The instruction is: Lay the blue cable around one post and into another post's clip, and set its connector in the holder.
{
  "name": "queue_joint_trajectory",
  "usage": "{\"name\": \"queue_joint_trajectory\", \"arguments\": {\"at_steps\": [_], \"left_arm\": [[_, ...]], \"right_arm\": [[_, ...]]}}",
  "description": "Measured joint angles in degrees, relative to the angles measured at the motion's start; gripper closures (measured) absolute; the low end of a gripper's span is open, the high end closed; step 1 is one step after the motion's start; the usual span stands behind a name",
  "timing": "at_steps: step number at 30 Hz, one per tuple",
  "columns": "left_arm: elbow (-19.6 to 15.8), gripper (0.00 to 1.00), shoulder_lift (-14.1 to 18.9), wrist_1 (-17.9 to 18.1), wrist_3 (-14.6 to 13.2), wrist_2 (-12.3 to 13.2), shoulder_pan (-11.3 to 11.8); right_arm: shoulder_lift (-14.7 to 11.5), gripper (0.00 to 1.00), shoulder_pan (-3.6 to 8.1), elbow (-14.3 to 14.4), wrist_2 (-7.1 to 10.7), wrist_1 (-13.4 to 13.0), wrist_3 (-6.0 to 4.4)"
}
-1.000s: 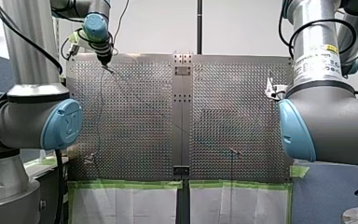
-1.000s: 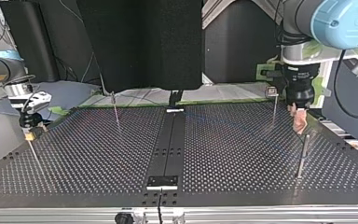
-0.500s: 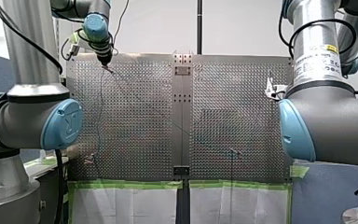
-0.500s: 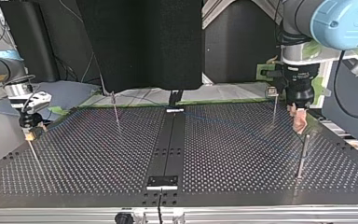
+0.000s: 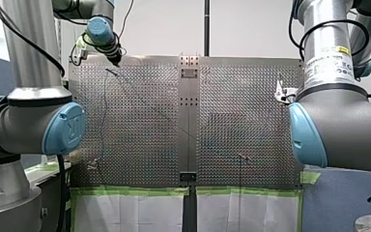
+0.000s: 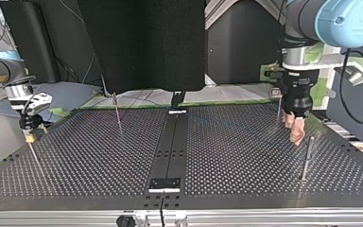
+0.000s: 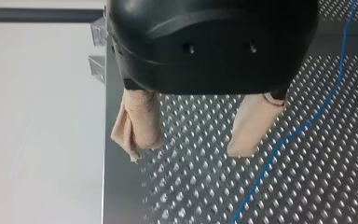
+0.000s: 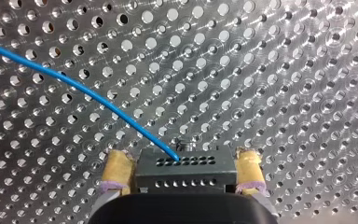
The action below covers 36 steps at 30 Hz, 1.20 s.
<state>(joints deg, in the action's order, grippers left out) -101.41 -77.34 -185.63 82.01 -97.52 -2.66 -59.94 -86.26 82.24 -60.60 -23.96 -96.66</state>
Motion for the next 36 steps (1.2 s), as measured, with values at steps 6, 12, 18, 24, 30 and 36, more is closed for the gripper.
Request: {"name": "queue_joint_trajectory", "arguments": {"at_steps": [6,12,18,24,30,36], "left_arm": [[-1.7,0.0,0.2,0.42,0.6,-0.61,0.3],[-2.31,0.0,-0.36,0.64,1.15,-1.7,1.26],[-2.35,0.0,-0.88,0.9,1.18,-2.04,2.39],[-2.33,0.0,-0.9,1.06,0.9,-3.68,3.56],[-2.35,0.0,-0.91,1.22,0.8,-4.25,4.35],[-2.36,0.0,-0.91,1.3,0.86,-4.29,4.93]], "right_arm": [[0.0,0.0,0.0,0.0,0.0,0.0,0.0],[0.0,0.0,0.0,0.0,0.0,0.0,0.0],[0.0,0.0,0.0,-0.01,0.0,0.0,0.0],[0.0,0.0,0.0,0.0,0.0,0.0,0.0],[0.0,0.0,0.0,-0.01,0.0,0.0,0.0],[0.0,0.0,0.0,0.0,0.0,0.0,0.0]]}}
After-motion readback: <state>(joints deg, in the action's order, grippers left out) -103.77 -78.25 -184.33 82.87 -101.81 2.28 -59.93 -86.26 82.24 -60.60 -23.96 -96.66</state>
